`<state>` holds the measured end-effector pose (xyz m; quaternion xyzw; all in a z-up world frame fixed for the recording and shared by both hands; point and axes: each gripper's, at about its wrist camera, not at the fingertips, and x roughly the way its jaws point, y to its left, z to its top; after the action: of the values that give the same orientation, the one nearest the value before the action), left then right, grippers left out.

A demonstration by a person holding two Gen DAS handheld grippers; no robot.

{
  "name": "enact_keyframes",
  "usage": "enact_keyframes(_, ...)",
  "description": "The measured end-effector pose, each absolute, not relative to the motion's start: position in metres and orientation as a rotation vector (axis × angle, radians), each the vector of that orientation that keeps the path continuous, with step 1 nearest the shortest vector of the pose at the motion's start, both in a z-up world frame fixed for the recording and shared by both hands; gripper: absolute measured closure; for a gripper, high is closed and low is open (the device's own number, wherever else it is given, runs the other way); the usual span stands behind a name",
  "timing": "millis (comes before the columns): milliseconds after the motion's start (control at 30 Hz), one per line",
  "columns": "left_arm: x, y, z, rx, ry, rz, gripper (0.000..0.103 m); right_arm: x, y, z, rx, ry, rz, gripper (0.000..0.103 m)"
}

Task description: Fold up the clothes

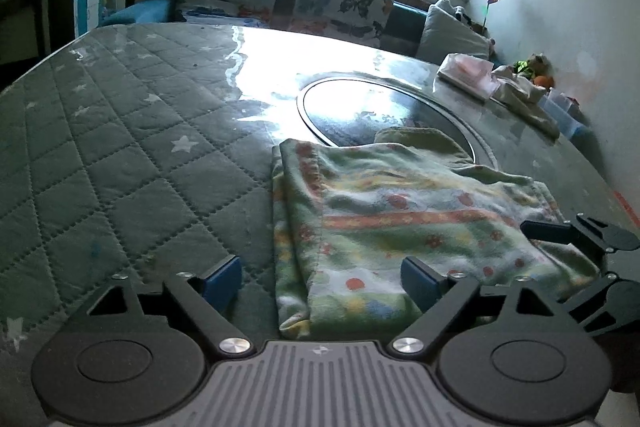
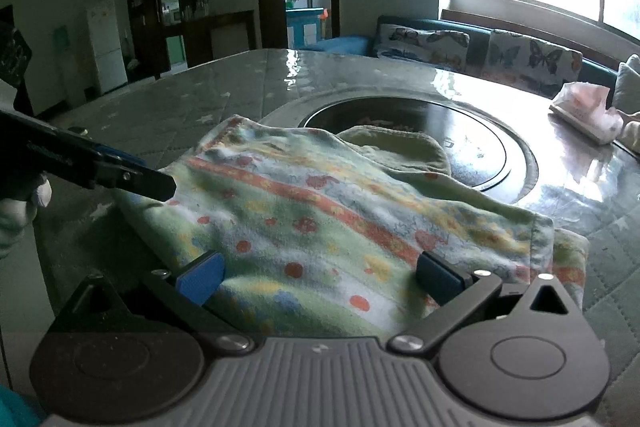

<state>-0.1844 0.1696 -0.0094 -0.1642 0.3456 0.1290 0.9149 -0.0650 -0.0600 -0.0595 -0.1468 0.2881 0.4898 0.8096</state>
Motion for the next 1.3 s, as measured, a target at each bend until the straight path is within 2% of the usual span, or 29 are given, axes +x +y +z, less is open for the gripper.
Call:
enact_keyframes(500, -0.191, 0.190, -0.002, -0.389, 0.681, 0.305, 0.004, -0.062, -0.052, -0.053, -0.369, 0.668, 1.046, 0.000)
enact_keyframes(900, -0.193, 0.207, 0.004, -0.403, 0.671, 0.349, 0.003, -0.095, -0.031, -0.019, -0.432, 0.524, 1.160, 0.011)
enact_keyframes(1000, -0.193, 0.213, 0.004, -0.442, 0.677, 0.350, 0.003, -0.107, -0.020, -0.016, -0.468, 0.505, 1.226, 0.016)
enact_keyframes(1100, -0.192, 0.219, 0.005, -0.485, 0.683, 0.350, 0.004, -0.117, -0.008, -0.015, -0.507, 0.507, 1.293, 0.026)
enact_keyframes(1133, -0.192, 0.221, 0.005, -0.499, 0.685, 0.350, 0.004, -0.120, -0.003, -0.016, -0.520, 0.510, 1.315, 0.035)
enact_keyframes(1167, -0.192, 0.222, 0.005, -0.514, 0.688, 0.350, 0.005, -0.123, 0.002, -0.017, -0.533, 0.513, 1.334, 0.040)
enact_keyframes(1300, -0.191, 0.228, 0.005, -0.571, 0.695, 0.340, 0.006, -0.136, 0.018, -0.024, -0.590, 0.492, 1.375, 0.042)
